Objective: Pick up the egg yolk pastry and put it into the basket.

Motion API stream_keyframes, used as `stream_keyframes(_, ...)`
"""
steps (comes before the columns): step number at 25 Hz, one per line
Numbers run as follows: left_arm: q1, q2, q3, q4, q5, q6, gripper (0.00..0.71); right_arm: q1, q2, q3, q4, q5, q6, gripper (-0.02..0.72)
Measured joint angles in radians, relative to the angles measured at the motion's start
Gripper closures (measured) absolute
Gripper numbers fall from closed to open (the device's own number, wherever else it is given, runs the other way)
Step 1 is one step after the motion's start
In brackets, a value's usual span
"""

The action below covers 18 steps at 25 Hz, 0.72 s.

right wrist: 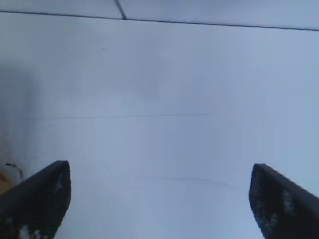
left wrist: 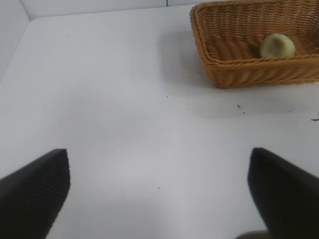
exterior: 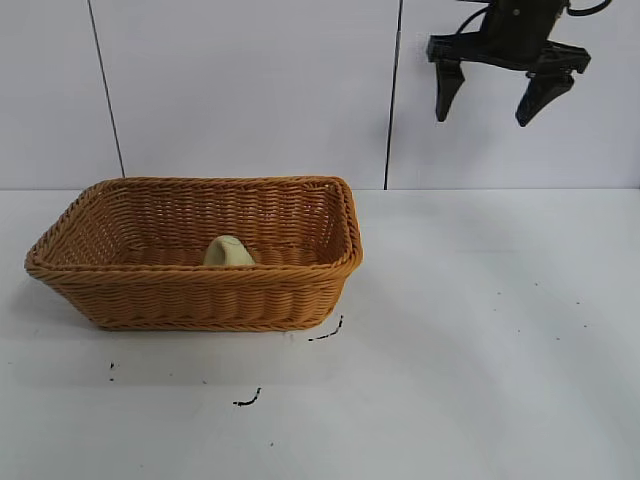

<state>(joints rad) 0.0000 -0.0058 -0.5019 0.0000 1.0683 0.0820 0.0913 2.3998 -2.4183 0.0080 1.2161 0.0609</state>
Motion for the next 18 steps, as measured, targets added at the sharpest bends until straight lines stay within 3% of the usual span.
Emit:
stream_keyframes(7,0.000,0.000,0.000,0.000,0.000,0.000,0.014,-0.039,-0.090,0.149,0.002,-0.003,-0.010,0.008)
stream_keyframes(18,0.000,0.000,0.000,0.000,0.000,0.000,0.014,-0.042,-0.675,0.896,-0.014,-0.004,-0.014,0.008)
